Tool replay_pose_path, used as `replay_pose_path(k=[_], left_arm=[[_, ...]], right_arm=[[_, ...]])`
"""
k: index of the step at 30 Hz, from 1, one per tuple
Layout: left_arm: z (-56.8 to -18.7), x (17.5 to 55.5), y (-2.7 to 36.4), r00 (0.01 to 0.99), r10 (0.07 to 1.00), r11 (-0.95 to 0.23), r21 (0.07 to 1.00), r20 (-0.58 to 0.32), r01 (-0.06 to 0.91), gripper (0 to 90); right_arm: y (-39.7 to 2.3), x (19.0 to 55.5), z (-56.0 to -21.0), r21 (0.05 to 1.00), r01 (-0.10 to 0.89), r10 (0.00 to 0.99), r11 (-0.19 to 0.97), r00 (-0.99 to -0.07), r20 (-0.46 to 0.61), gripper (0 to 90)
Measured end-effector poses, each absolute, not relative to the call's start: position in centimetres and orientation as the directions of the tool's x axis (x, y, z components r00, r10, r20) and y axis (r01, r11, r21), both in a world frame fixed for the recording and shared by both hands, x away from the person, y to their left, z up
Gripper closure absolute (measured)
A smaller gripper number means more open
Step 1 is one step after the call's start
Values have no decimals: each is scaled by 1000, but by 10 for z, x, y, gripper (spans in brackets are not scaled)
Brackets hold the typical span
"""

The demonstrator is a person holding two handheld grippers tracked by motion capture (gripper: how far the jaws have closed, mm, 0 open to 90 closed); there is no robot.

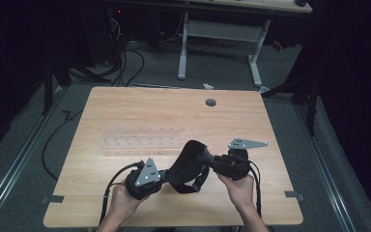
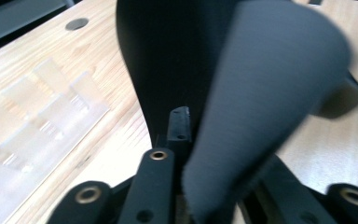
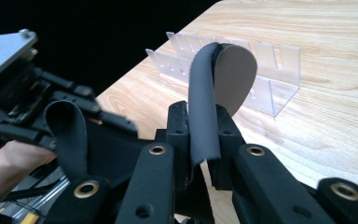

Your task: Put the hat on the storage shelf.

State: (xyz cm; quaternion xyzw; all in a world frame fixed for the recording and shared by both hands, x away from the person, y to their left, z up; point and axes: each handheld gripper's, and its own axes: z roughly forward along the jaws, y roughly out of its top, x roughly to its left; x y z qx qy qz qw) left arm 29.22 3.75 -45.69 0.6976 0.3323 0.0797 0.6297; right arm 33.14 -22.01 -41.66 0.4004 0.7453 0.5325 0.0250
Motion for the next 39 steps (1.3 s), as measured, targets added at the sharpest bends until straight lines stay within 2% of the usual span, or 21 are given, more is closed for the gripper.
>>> replay_pose_path(k=[7,11,15,21,25,31,35,39], left_arm=[[-453,286,31,803,506,-25,925,-315,378,860],[-449,281,28,813,493,-42,926,-309,376,862],[-447,284,32,799,500,-18,918,-336,397,863],[-443,291,45,765,509,55,903,-393,427,863],[-439,297,54,744,511,107,891,-430,441,862],[-433,305,68,713,529,162,880,-460,447,861],[-431,311,77,691,539,197,870,-481,452,861],[-429,318,86,667,552,231,860,-500,454,861]], right_arm=[[-224,336,-417,818,567,647,97,-661,381,742],[-227,339,-418,822,566,646,61,-651,400,626],[-236,337,-417,833,552,663,30,-635,397,512],[-259,332,-429,835,551,716,-4,-581,387,462],[-269,334,-452,833,551,809,48,-510,291,439],[-280,344,-498,765,632,916,122,-369,158,458],[-284,346,-513,749,648,953,142,-293,73,423],[-285,347,-520,744,649,963,160,-267,26,406]])
